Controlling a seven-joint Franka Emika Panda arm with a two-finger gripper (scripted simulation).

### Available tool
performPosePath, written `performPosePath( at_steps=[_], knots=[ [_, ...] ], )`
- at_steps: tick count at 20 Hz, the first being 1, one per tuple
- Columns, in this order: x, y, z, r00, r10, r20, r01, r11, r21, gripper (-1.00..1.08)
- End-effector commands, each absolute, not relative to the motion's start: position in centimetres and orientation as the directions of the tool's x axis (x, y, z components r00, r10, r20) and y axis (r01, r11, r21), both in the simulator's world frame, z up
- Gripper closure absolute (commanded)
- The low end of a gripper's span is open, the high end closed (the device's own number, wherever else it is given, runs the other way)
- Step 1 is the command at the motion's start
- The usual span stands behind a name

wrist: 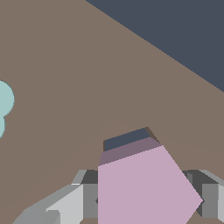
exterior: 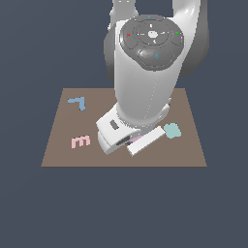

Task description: Insert a designated object into the corresponding slot on a board.

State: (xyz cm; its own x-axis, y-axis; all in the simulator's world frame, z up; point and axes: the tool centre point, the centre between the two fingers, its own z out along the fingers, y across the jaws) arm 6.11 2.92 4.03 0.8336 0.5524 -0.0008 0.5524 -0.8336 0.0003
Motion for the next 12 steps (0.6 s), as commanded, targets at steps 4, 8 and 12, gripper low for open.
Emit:
performPosePath(
  at_steps=[4,8,12],
  knots=[
    [6.6,3.1,4.1,0.835,0.550,-0.001,0.550,-0.835,0.001,1.08],
    [6.5,3.1,3.7,0.835,0.550,-0.001,0.550,-0.835,0.000,1.08],
    [6.6,3.1,3.1,0.835,0.550,0.000,0.550,-0.835,0.001,1.08]
  ],
)
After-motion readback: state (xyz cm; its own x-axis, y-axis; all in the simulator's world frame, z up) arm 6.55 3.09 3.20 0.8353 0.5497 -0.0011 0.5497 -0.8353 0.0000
